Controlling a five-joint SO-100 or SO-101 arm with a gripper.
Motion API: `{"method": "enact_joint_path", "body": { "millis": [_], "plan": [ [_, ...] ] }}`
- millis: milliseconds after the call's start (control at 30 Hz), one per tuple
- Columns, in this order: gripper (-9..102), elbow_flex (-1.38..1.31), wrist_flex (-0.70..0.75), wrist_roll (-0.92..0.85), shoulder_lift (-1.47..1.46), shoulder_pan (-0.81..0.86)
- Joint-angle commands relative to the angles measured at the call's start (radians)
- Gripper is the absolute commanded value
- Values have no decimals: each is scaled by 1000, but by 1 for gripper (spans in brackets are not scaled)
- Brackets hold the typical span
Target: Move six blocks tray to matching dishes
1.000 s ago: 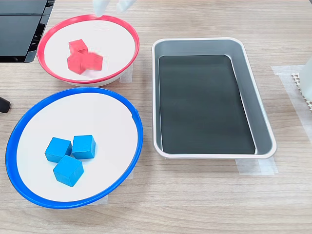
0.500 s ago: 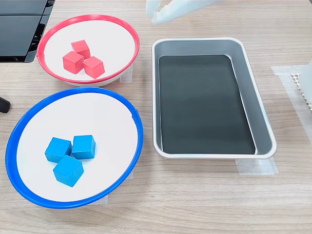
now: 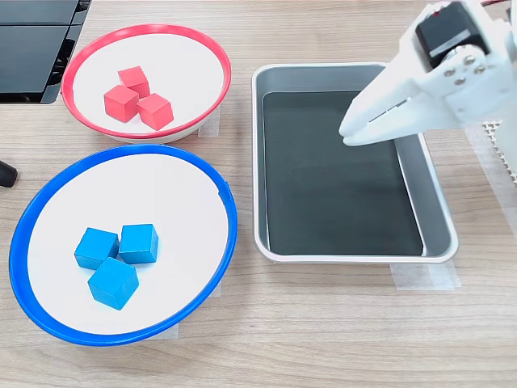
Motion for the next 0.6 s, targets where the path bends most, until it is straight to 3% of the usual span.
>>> {"method": "enact_joint_path", "body": {
  "millis": [0,567],
  "plan": [
    [0,37,17,-23,69,20],
    [0,57,17,6,94,61]
  ]
}}
